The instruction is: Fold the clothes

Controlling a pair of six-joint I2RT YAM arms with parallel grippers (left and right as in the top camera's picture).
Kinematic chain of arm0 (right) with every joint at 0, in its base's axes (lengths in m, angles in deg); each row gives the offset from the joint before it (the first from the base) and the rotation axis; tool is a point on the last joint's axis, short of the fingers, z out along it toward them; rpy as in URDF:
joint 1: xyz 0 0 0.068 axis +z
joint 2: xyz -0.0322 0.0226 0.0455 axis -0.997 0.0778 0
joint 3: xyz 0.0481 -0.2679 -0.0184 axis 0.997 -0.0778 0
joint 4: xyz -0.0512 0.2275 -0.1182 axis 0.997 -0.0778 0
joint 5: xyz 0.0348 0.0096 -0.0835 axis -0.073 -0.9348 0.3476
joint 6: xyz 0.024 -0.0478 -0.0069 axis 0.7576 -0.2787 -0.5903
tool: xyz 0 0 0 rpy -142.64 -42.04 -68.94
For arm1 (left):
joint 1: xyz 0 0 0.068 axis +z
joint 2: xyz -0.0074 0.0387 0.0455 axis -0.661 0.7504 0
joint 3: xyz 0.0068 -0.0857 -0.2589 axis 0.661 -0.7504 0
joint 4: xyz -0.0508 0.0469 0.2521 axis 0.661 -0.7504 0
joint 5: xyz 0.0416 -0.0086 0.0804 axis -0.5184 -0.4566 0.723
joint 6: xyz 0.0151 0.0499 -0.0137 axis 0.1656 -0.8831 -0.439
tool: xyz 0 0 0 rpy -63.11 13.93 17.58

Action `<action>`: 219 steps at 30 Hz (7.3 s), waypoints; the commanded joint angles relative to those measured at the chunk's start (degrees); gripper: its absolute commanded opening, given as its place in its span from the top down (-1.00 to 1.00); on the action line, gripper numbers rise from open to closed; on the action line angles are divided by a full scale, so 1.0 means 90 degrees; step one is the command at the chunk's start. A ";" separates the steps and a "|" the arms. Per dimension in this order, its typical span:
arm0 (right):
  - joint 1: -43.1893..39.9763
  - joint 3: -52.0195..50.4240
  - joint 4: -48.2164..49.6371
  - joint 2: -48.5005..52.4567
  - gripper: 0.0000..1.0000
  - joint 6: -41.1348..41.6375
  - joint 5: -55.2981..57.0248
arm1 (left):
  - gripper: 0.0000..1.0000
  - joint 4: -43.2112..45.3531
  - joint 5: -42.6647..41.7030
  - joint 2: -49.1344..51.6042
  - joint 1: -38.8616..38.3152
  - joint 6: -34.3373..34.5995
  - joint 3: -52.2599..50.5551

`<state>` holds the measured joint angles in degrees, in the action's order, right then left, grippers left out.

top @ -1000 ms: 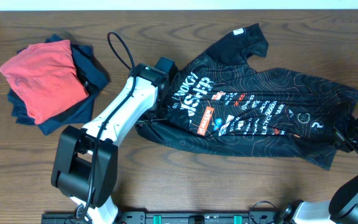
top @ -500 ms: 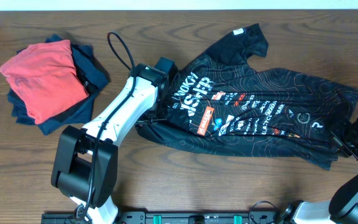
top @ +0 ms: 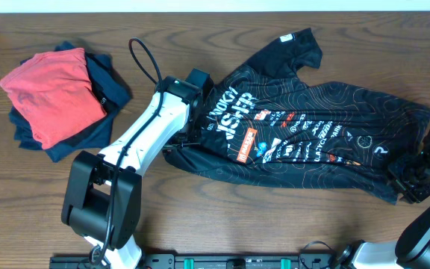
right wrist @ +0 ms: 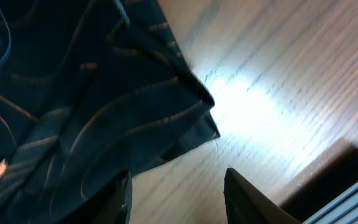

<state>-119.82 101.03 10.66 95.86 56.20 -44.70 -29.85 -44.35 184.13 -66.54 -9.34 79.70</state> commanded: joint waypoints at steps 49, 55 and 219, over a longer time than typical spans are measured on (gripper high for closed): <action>-0.0160 -0.0816 0.1156 -0.0012 0.05 0.0867 0.0444 | 0.88 -0.0019 0.0032 0.0029 0.0015 0.0056 -0.0012; -0.0160 -0.1030 0.1401 -0.0012 0.05 0.0865 0.0444 | 0.88 -0.0019 0.0032 0.0029 0.0015 0.0056 -0.0012; 0.0566 0.5712 -0.3534 0.2329 0.98 -0.0287 0.0845 | -0.43 0.2956 -0.2953 0.0376 -0.1239 0.0092 -0.0529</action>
<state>-115.25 152.59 -21.23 117.24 54.01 -37.34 -5.61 -69.92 187.12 -76.29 -11.39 76.86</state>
